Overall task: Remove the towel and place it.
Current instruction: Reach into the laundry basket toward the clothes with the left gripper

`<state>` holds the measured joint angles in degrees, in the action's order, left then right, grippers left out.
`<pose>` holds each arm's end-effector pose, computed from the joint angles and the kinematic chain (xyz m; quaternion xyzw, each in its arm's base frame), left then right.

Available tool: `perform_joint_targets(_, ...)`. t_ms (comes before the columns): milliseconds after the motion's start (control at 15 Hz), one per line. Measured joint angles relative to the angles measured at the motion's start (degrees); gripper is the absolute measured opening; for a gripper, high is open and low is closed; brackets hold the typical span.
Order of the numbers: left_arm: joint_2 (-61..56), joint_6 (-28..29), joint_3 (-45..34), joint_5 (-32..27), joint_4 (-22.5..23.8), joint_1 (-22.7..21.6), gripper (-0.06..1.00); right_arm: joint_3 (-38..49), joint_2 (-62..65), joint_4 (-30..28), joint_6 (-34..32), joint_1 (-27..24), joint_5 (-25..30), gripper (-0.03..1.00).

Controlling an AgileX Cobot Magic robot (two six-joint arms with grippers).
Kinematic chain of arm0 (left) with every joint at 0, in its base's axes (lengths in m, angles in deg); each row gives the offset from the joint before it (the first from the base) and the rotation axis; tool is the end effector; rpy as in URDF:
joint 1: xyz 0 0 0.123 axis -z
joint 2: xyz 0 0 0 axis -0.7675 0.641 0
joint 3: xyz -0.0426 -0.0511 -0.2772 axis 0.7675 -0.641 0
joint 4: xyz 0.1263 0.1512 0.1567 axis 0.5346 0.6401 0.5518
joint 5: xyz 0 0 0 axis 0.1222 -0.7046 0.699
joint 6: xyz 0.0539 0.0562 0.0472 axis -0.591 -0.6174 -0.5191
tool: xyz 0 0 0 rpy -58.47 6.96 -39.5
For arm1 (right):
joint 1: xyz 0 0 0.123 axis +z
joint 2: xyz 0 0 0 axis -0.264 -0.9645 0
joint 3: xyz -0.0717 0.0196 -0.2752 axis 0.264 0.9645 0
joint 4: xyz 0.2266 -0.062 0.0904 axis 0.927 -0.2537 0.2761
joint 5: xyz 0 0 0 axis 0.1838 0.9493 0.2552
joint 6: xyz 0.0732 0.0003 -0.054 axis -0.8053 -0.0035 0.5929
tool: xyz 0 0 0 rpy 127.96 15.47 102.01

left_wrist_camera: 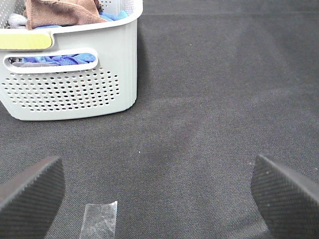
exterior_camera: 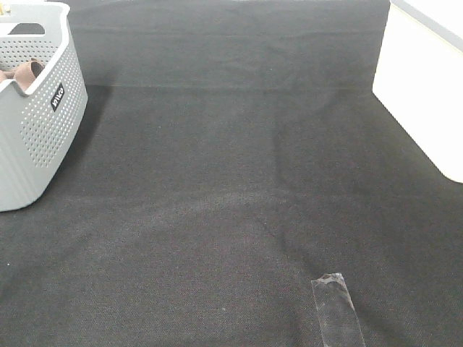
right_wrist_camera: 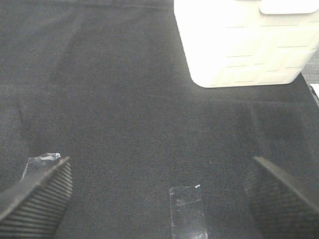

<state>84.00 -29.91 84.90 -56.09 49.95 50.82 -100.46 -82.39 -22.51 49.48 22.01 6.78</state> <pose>-0.0065 -0.0096 0.2809 0.0290 0.8444 -0.0506 0.5325 -0.0055 -0.0106 0.2781 -0.0269 0.8510 -0.0190 0.5241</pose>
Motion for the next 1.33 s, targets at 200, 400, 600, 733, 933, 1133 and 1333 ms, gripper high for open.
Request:
perform_joint_targets(200,0.0,-0.4,0.0,0.0,2.0,0.0,0.95,0.0,0.0,0.0,0.0,0.0,0.0,0.90)
perform_joint_targets(400,0.0,-0.4,0.0,0.0,2.2,0.0,0.95,0.0,0.0,0.0,0.0,0.0,0.0,0.90)
perform_joint_targets(600,0.0,-0.4,0.0,0.0,2.2,0.0,0.95,0.0,0.0,0.0,0.0,0.0,0.0,0.90)
perform_joint_targets(733,0.0,-0.4,0.0,0.0,2.2,0.0,0.95,0.0,0.0,0.0,0.0,0.0,0.0,0.90)
perform_joint_targets(933,0.0,0.2,0.0,0.0,2.4,0.0,0.96,0.0,0.0,0.0,0.0,0.0,0.0,0.90)
perform_joint_targets(1133,0.0,1.9,0.0,0.0,3.2,0.0,0.99,0.0,0.0,0.0,0.0,0.0,0.0,0.90)
perform_joint_targets(1333,0.0,2.0,0.0,0.0,3.2,0.0,0.99,0.0,0.0,0.0,0.0,0.0,0.0,0.90)
